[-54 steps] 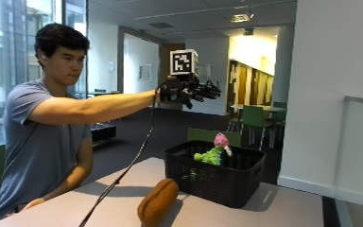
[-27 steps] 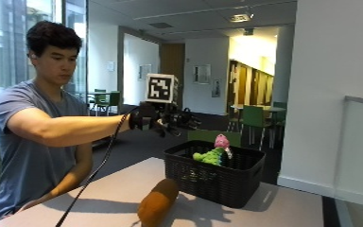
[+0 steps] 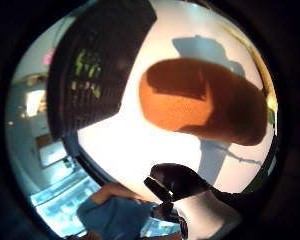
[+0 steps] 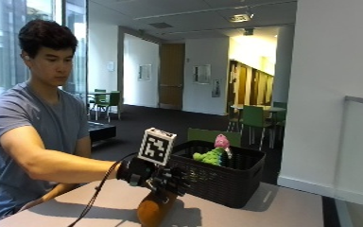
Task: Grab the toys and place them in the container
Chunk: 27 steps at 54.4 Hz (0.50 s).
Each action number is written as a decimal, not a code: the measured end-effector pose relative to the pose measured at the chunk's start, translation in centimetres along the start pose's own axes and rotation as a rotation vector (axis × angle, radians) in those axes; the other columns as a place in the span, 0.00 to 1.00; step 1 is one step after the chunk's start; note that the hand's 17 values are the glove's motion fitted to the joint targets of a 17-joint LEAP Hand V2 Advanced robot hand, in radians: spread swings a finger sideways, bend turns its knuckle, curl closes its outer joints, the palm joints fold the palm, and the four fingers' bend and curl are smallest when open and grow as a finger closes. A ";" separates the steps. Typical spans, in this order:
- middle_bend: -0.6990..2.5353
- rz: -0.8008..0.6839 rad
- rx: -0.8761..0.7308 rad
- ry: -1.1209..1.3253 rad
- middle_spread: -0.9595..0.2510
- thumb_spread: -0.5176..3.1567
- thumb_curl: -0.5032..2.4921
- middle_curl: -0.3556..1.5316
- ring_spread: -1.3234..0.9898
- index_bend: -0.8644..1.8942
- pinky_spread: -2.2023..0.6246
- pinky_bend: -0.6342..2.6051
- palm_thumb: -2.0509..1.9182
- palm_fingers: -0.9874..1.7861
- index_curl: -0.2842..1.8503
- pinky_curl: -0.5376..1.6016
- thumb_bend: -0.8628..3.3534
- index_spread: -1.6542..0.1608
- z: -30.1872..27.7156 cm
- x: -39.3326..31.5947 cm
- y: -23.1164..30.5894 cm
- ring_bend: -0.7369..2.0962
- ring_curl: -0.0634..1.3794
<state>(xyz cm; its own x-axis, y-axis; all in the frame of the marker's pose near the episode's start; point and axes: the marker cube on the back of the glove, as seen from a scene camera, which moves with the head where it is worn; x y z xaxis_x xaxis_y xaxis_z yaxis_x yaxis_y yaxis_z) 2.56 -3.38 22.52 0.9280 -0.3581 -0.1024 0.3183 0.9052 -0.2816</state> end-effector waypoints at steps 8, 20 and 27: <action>0.26 -0.031 -0.037 0.016 0.76 0.39 0.28 0.35 0.57 0.32 0.80 0.59 0.52 0.25 0.16 0.41 0.20 0.76 3.6 -0.5 -0.7 0.37 0.24; 0.26 -0.046 -0.020 -0.001 0.74 0.39 0.28 0.34 0.56 0.31 0.79 0.60 0.53 0.31 0.15 0.41 0.20 0.75 4.6 -0.7 -1.6 0.44 0.28; 0.32 -0.034 0.062 -0.048 0.70 0.43 0.29 0.37 0.51 0.31 0.77 0.59 0.57 0.39 0.13 0.41 0.22 0.74 4.4 -0.7 -1.5 0.57 0.34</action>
<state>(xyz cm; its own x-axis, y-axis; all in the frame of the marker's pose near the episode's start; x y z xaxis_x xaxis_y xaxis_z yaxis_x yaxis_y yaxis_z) 2.34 -3.47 27.20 0.9243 -0.3786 -0.0477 0.3595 0.9058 -0.2240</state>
